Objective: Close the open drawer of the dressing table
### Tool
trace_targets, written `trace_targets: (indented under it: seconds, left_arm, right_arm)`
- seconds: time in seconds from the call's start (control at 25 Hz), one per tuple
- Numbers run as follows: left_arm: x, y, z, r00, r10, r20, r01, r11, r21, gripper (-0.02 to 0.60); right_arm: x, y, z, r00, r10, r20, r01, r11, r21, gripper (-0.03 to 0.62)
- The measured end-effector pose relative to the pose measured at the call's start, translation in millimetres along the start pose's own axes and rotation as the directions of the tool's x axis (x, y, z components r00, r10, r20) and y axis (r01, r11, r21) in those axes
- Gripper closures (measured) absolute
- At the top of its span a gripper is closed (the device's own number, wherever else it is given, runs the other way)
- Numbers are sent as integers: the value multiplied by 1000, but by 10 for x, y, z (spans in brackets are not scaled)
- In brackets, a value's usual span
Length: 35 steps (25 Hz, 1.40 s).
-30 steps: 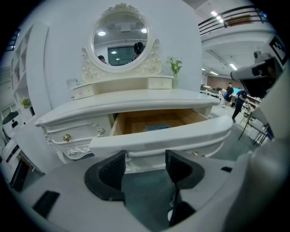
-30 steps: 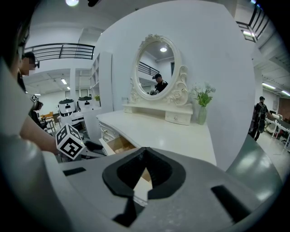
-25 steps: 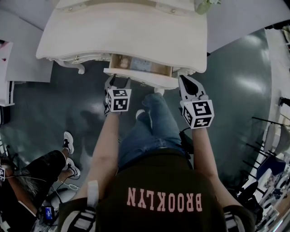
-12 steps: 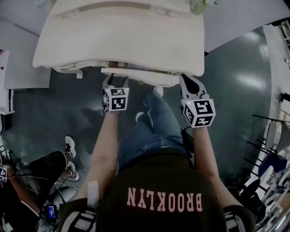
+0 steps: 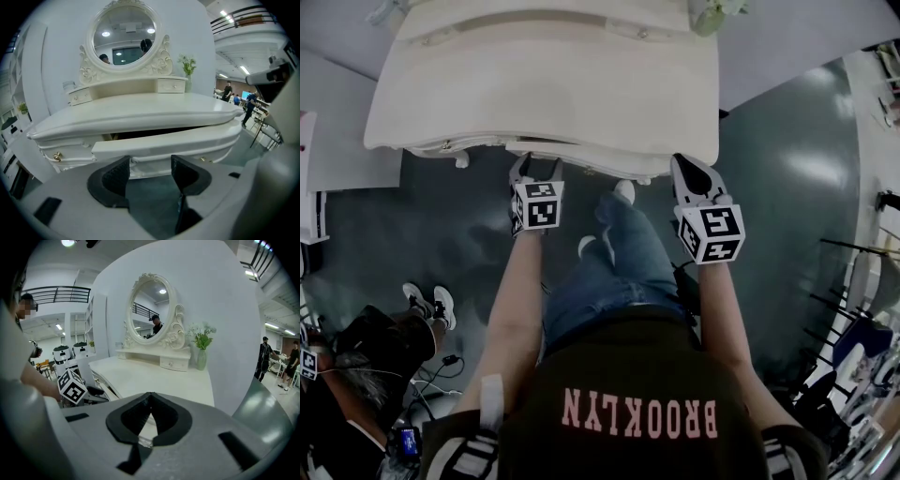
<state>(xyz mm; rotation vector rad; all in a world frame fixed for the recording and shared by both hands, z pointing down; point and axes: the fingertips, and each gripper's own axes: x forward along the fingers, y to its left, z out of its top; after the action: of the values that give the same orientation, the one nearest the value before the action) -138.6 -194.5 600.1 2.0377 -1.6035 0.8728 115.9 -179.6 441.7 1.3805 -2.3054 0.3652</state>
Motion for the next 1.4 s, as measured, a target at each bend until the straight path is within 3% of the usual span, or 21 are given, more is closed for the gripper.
trace_targets:
  seconds: [0.76,1.16,1.4]
  left_arm:
    - [108,33,281,999,36,11,-37,999,6,327]
    - [209,28,388,1000,30,3,-30,999,33,327]
    - [288,73,375,1000,20,-8,-20,1000,12,325]
  right_arm:
    - [-121,-202,11,1000,-6,-7,6,1000,-7,597]
    - [-231,-208,-137,999,-16,-31,16,1000,1,597]
    - [-224,-165,-188,999,-28,-41,28,1000,-1,597]
